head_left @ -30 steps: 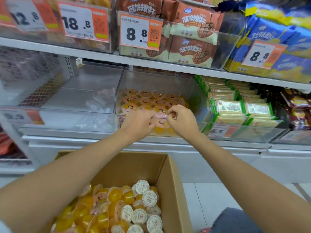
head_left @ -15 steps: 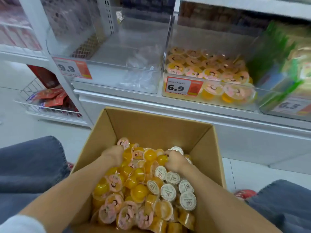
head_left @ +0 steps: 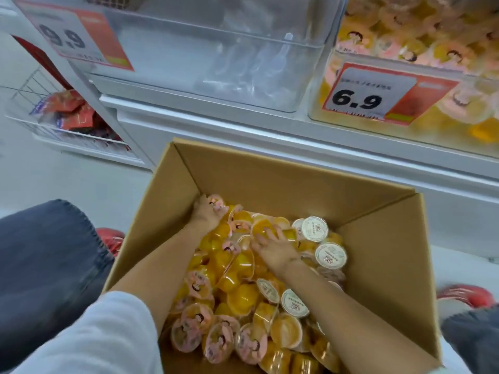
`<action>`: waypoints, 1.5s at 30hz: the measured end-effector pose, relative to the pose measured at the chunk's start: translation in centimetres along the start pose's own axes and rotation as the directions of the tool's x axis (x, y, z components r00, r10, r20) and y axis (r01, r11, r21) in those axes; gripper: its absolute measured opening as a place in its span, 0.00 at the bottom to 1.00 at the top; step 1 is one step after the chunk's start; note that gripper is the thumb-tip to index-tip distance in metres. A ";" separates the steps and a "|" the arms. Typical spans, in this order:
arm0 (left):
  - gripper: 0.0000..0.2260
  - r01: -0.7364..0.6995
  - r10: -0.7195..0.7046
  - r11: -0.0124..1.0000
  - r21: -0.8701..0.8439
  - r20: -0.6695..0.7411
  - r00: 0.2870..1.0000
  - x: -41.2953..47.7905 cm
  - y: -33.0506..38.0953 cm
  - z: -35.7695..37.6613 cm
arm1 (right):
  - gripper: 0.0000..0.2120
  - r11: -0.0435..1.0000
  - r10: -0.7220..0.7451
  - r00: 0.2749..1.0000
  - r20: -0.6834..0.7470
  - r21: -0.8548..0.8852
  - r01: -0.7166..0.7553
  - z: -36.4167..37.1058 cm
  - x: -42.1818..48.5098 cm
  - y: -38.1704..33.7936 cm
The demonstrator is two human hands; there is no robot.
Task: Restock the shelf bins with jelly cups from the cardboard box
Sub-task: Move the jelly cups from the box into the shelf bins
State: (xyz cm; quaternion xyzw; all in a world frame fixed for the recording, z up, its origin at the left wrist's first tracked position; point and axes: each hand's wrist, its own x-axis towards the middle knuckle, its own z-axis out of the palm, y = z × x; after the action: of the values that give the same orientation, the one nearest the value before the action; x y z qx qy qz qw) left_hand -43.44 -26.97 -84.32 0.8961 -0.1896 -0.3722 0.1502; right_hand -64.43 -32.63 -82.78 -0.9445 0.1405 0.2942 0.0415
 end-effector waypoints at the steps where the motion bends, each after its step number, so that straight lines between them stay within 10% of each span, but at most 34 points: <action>1: 0.39 0.015 -0.013 0.999 0.043 -0.030 0.999 0.0 0.2 0.2 | 0.30 0.999 -0.030 0.999 -0.012 -0.036 0.030 0.1 0.0 0.1; 9: 0.37 0.007 -0.008 1.000 -0.008 -0.217 0.976 -2.0 0.9 1.1 | 0.22 0.937 0.150 0.962 -0.230 0.342 -0.065 -0.8 -1.8 2.3; 13: 0.24 -0.161 0.145 0.984 -0.077 -0.183 0.972 -5.3 1.7 -0.7 | 0.23 0.450 0.547 0.834 -0.066 0.864 -0.227 -3.9 -3.2 3.6; 17: 0.22 -0.319 0.323 0.920 -0.225 -0.024 0.946 -10.0 3.9 -2.9 | 0.16 -0.117 0.523 0.839 0.149 0.988 -0.102 -8.9 -5.9 4.2; 19: 0.24 -0.396 0.410 0.891 -0.224 0.019 0.912 -12.5 5.6 -4.1 | 0.15 -0.213 0.503 0.853 0.138 0.976 -0.032 -11.0 -7.9 4.3; 27: 0.24 -0.684 0.677 0.695 -0.223 -0.120 0.726 -22.6 13.9 -8.5 | 0.18 0.051 0.638 0.720 -0.272 0.948 0.313 -19.5 -18.5 5.6; 35: 0.31 -0.886 0.802 0.457 -0.082 -0.393 0.450 -28.7 23.5 -12.0 | 0.13 0.262 0.786 0.377 -0.490 0.816 0.515 -27.3 -23.9 11.1; 45: 0.34 -0.741 0.623 0.668 -0.064 -0.496 0.605 -21.8 35.2 -14.4 | 0.18 0.301 0.829 0.390 -0.400 0.908 0.291 -30.5 -18.9 22.4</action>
State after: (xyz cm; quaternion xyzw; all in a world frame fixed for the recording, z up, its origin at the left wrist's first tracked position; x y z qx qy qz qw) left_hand -55.20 -46.33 -46.78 0.7835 -0.4303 -0.0979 0.4375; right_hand -69.23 -54.47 -46.90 -0.6878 0.4740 -0.3646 0.4114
